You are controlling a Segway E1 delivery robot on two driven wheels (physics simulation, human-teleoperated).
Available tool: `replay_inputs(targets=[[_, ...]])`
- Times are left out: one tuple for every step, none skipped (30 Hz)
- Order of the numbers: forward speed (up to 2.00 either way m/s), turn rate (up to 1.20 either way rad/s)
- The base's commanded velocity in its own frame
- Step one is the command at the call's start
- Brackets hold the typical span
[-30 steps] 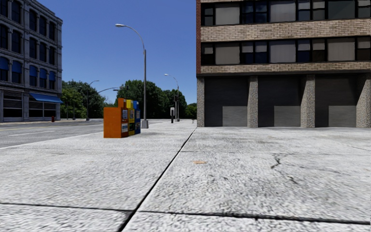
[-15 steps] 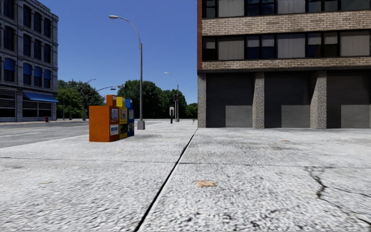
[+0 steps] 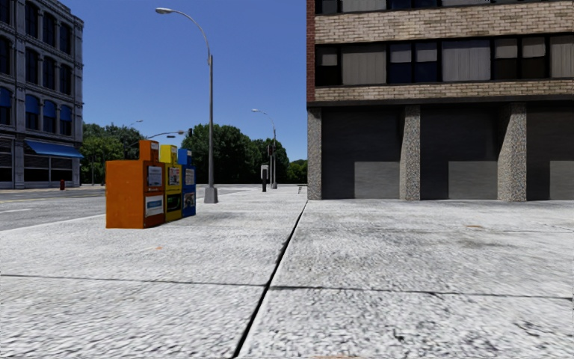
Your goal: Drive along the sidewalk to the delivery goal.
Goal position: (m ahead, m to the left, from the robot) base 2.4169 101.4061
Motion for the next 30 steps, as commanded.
replay_inputs(targets=[[2.0, 0.0], [2.0, 0.0], [2.0, 0.0], [2.0, 0.0], [2.0, 0.0], [2.0, 0.0], [2.0, 0.0], [2.0, 0.0], [2.0, 0.0], [2.0, 0.0], [2.0, 0.0], [2.0, 0.0], [2.0, 0.0], [2.0, 0.0], [2.0, 0.0], [2.0, 0.0], [2.0, 0.0], [2.0, 0.0], [2.0, 0.0], [2.0, 0.0], [2.0, 0.0], [2.0, 0.0], [2.0, 0.0], [2.0, 0.0], [2.0, 0.0], [2.0, 0.0], [2.0, 0.0], [2.0, 0.0], [2.0, 0.0], [2.0, 0.0]])
